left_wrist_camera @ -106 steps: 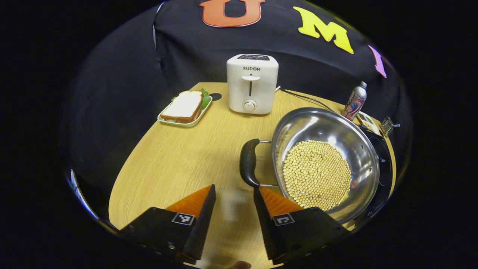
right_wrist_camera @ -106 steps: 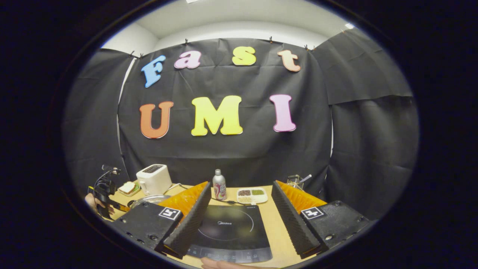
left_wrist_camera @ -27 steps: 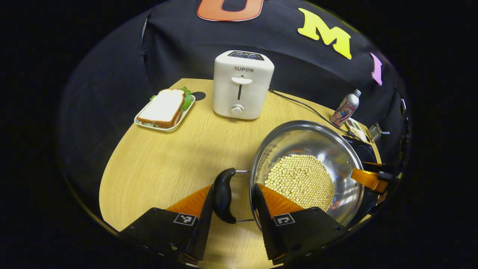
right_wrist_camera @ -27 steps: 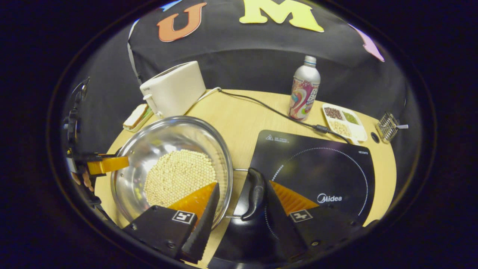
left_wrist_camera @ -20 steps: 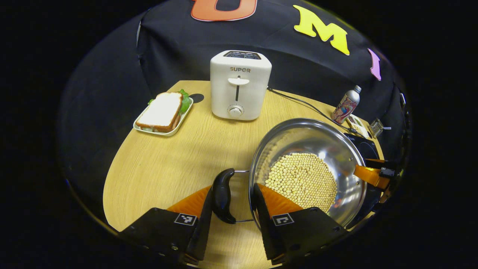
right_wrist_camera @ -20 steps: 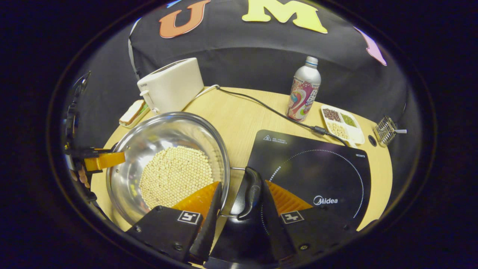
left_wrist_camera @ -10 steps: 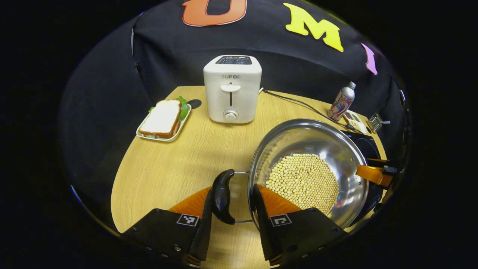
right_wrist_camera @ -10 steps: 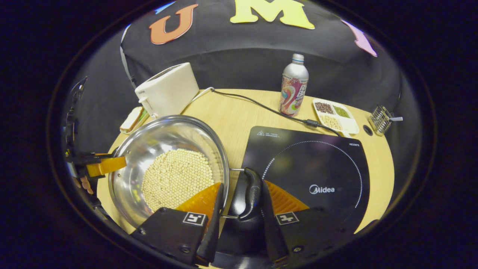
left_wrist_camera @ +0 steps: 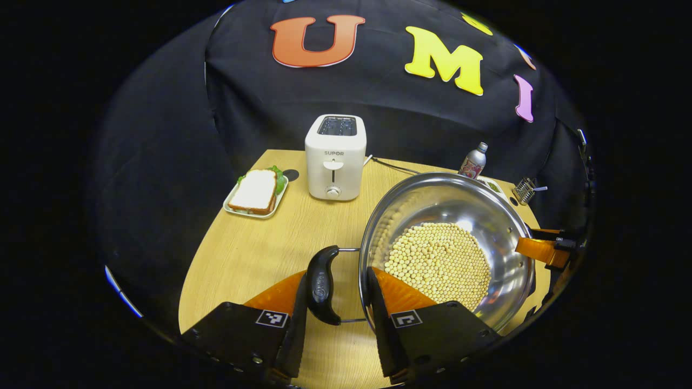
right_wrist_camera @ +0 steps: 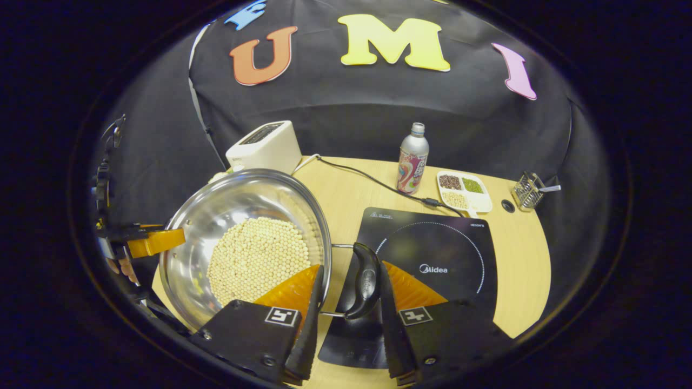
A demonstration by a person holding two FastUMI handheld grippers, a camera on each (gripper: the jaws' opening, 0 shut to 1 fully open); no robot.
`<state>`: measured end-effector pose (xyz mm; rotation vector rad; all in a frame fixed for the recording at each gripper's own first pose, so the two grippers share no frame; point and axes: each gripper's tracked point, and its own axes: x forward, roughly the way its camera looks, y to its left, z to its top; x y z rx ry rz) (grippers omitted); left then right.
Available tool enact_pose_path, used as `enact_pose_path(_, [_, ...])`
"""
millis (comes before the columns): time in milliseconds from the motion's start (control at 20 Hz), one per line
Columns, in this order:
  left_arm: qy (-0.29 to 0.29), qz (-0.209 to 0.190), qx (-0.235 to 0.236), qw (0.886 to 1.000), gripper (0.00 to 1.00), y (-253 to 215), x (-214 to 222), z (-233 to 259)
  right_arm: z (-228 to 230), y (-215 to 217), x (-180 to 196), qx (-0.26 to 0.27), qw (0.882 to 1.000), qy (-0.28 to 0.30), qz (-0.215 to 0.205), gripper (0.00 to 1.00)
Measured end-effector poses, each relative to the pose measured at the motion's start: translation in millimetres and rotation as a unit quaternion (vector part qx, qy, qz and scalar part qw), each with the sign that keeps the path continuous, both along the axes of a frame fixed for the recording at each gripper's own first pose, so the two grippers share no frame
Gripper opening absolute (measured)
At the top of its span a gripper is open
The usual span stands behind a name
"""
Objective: First push the handle of the pot to place it horizontally, then grasp the pot with both hands and set it on the induction cooktop.
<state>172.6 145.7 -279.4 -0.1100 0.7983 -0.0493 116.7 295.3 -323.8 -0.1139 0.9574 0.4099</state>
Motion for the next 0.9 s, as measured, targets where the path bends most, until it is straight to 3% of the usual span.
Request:
enact_pose_path(450, [-0.034, -0.012, 0.003, 0.999, 0.54, -45, -10, 70, 78, -53, 8, 0.004, 0.999, -0.045, 0.007, 0.51])
enact_pose_path(900, [-0.055, -0.052, 0.009, 0.997, 0.54, -142, 14, 103, 101, -153, 40, 0.009, 0.997, -0.055, -0.043, 0.54])
